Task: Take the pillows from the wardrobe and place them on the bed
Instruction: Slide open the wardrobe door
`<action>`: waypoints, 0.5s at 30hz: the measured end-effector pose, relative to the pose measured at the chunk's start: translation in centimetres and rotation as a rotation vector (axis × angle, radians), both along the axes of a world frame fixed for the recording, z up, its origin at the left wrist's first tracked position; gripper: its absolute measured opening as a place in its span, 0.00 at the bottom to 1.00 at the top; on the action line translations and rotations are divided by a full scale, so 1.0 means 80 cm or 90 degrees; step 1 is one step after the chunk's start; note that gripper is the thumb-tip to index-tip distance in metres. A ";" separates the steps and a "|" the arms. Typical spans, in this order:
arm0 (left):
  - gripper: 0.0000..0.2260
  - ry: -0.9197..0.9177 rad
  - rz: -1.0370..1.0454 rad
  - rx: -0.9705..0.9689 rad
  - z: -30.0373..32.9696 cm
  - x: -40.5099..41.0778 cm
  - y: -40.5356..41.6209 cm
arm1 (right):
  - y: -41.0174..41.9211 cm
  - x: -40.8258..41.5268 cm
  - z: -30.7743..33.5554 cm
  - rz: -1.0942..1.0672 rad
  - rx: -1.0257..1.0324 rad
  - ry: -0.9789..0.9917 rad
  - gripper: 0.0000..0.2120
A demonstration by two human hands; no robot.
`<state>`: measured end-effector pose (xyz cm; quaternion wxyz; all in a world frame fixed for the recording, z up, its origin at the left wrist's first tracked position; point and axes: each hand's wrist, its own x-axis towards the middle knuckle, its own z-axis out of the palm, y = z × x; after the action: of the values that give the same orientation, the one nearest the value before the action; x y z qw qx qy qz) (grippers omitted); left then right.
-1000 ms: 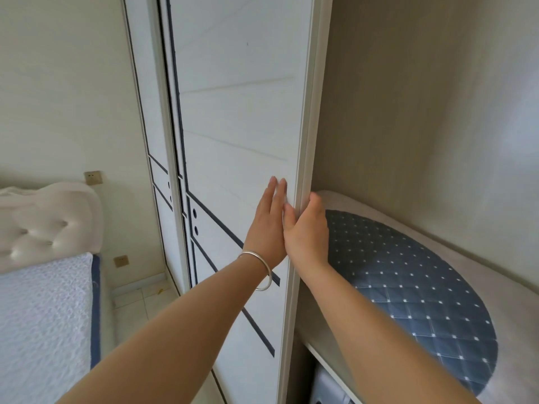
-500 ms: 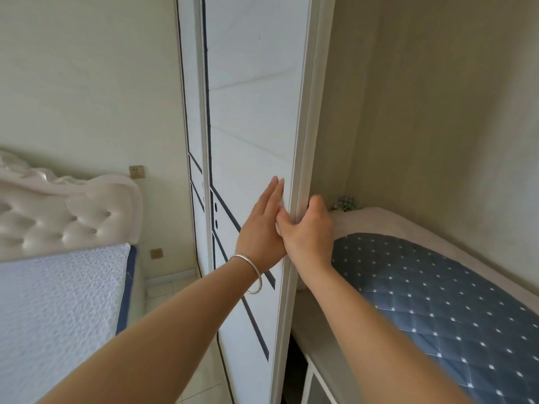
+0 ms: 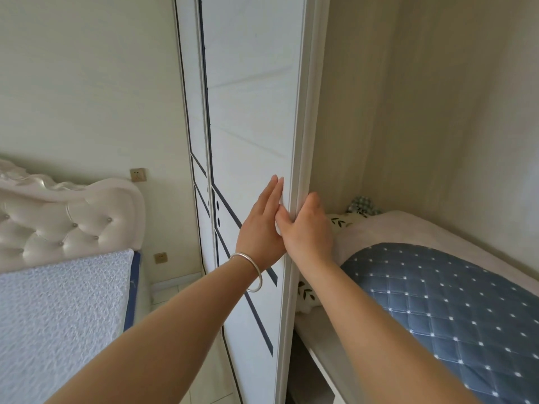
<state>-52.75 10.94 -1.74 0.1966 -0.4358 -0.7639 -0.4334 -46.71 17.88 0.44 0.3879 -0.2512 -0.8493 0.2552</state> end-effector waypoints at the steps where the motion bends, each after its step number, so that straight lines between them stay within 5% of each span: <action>1: 0.35 0.002 -0.003 -0.001 0.001 -0.006 0.000 | 0.000 -0.006 0.001 0.001 0.000 0.000 0.19; 15: 0.32 -0.031 -0.001 0.012 -0.008 -0.044 0.010 | 0.000 -0.050 0.001 -0.010 -0.008 -0.012 0.21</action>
<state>-56.27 11.70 -2.41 0.1821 -0.4238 -0.7640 -0.4512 -50.72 17.89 0.55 0.3803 -0.2623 -0.8494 0.2552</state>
